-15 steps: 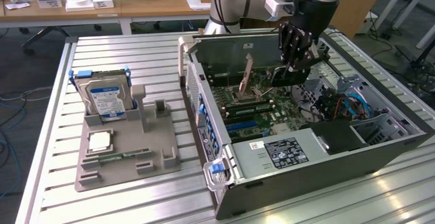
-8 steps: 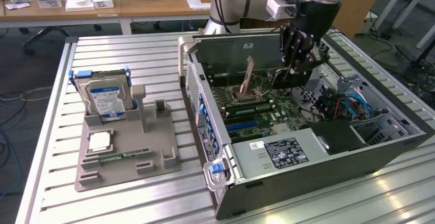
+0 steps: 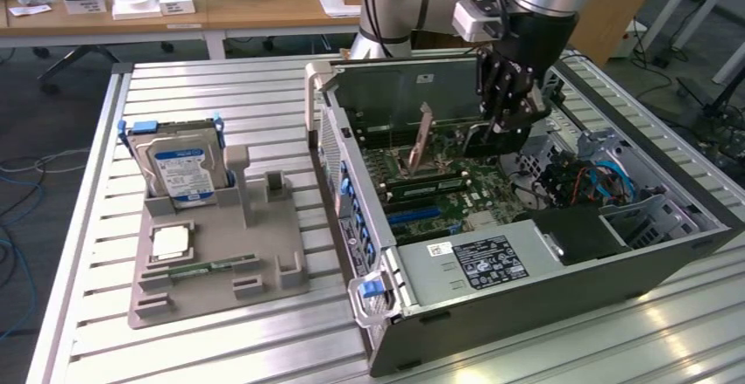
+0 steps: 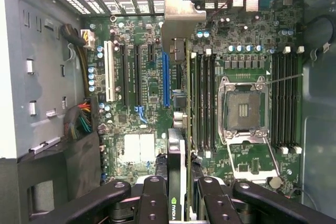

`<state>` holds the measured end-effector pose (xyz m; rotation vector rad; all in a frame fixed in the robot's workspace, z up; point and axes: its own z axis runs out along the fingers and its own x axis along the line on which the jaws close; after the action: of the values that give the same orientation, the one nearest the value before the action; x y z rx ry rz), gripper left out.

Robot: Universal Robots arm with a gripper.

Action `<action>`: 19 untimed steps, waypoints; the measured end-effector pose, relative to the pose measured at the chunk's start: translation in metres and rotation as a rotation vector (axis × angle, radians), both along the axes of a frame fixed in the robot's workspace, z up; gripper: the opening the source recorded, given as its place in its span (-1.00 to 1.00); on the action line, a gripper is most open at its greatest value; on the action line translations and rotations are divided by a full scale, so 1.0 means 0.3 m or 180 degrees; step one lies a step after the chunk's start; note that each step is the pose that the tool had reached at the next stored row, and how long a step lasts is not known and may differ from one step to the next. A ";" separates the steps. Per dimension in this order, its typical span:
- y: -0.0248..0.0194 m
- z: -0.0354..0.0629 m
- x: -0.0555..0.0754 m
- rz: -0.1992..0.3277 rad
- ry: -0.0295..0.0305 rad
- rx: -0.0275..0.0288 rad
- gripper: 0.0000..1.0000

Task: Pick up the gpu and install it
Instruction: 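Insert the gpu into the slot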

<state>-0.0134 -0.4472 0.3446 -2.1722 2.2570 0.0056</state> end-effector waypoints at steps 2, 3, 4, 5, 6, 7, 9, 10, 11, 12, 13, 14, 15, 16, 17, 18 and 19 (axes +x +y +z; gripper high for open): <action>0.000 -0.006 -0.002 0.0001 0.0000 0.0000 -0.46; 0.000 -0.007 -0.003 0.0001 0.0000 0.0000 -0.46; 0.000 -0.007 -0.003 0.0001 0.0000 -0.0001 -0.46; 0.000 -0.007 -0.003 0.0001 0.0000 -0.0001 -0.46; 0.000 -0.007 -0.003 0.0001 0.0000 -0.0001 -0.46; -0.001 -0.008 -0.005 0.0000 0.0000 0.0000 -0.46; -0.004 -0.008 -0.009 0.0001 0.0000 0.0000 -0.46; -0.007 -0.008 -0.010 0.0002 0.0000 0.0000 -0.46; -0.011 -0.009 -0.012 0.0002 0.0000 0.0000 -0.46; -0.014 -0.010 -0.013 0.0003 0.0000 0.0000 -0.46; -0.014 -0.013 -0.014 0.0003 0.0000 0.0001 -0.46; -0.015 -0.017 -0.016 0.0003 0.0000 0.0000 -0.46; -0.015 -0.021 -0.017 0.0004 0.0000 0.0000 -0.46; -0.015 -0.026 -0.018 0.0004 0.0000 0.0000 -0.46; -0.015 -0.030 -0.019 0.0004 0.0000 0.0000 -0.46; -0.015 -0.035 -0.021 0.0005 0.0000 0.0000 -0.46; -0.015 -0.039 -0.022 0.0005 0.0000 0.0000 -0.46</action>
<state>-0.0200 -0.4517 0.3328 -2.1738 2.2554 0.0056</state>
